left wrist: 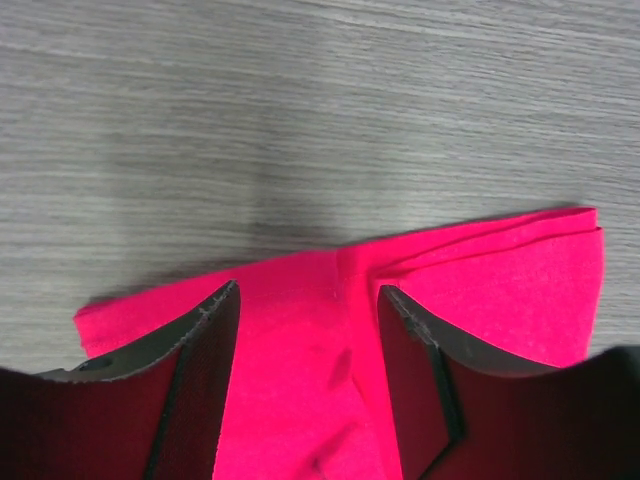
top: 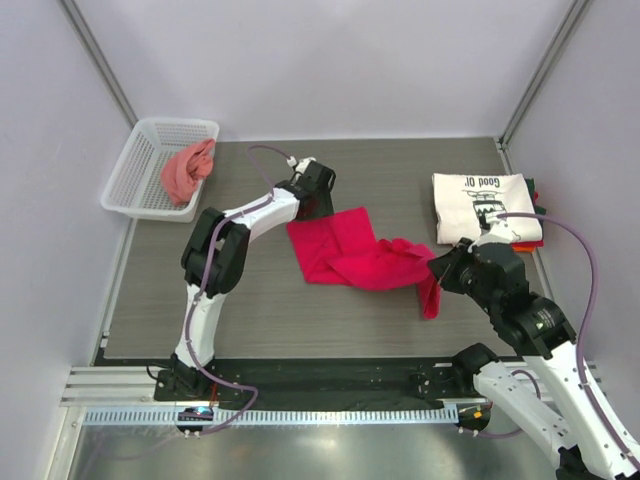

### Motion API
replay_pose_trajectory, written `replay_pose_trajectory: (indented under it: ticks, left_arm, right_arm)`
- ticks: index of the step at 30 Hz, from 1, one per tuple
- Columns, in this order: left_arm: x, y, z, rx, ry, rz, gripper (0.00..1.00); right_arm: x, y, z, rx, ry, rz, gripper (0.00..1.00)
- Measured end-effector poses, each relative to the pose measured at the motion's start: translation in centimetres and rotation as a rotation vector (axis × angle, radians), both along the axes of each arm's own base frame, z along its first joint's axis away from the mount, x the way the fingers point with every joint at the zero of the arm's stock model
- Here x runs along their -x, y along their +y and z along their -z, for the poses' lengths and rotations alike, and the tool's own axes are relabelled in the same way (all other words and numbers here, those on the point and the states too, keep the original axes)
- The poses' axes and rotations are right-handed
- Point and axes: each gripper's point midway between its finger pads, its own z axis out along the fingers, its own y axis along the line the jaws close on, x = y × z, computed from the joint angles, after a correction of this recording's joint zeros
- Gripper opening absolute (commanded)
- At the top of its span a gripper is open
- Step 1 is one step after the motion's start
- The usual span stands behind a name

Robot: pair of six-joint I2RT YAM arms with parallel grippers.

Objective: Fold and stack the t-shirts
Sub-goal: Flatten the tshirt out

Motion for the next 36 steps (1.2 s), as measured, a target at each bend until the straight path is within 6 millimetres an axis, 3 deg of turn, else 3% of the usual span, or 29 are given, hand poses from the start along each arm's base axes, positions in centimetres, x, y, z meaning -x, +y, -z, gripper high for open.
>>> replay_pose_trajectory:
  ticks: [3, 10, 12, 13, 14, 15, 16, 23, 26, 29, 33, 36]
  left_arm:
    - [-0.3, -0.2, 0.4, -0.015, 0.020, 0.007, 0.46]
    - [-0.5, -0.4, 1.6, -0.051, 0.072, 0.016, 0.46]
    - [-0.8, -0.5, 1.7, -0.061, 0.077, 0.015, 0.40]
    - [-1.0, -0.6, 1.7, -0.061, 0.078, 0.015, 0.33]
    - [-1.1, -0.7, 1.7, -0.061, 0.078, 0.014, 0.14]
    - [-1.2, -0.8, 1.8, -0.064, 0.083, 0.013, 0.03]
    - [-1.2, -0.7, 1.9, -0.069, 0.085, 0.013, 0.00]
    - [-0.6, 1.2, 1.6, -0.123, 0.080, -0.021, 0.00]
    - [-0.4, 3.3, 0.3, -0.119, 0.086, -0.055, 0.00]
    - [-1.4, 6.9, -2.4, -0.079, 0.064, -0.126, 0.00]
    - [-3.2, 14.3, -7.4, 0.020, 0.006, -0.278, 0.00]
    - [-3.6, 19.8, -11.1, 0.102, -0.046, -0.388, 0.00]
  right_arm:
    - [0.3, 0.0, -0.2, -0.012, -0.005, 0.001, 0.01]
    - [0.5, 0.0, 0.0, -0.022, 0.007, 0.006, 0.01]
    - [0.6, -0.1, 0.1, -0.023, 0.008, 0.006, 0.01]
    - [0.6, -0.1, 0.2, -0.023, 0.009, 0.006, 0.01]
    - [0.7, -0.1, 0.2, -0.022, 0.011, 0.006, 0.01]
    - [0.8, -0.2, 0.2, -0.023, 0.011, 0.006, 0.01]
    - [0.9, -0.2, 0.2, -0.023, 0.011, 0.008, 0.01]
    - [0.8, -0.5, 1.5, -0.013, 0.032, 0.032, 0.01]
    - [0.2, -0.4, 3.3, 0.013, 0.082, 0.045, 0.01]
    - [-1.2, -0.1, 4.9, 0.044, 0.128, 0.062, 0.01]
    - [-4.4, -0.4, 6.8, 0.112, 0.200, 0.132, 0.01]
    - [-9.0, -2.0, 6.3, 0.076, 0.248, 0.228, 0.01]
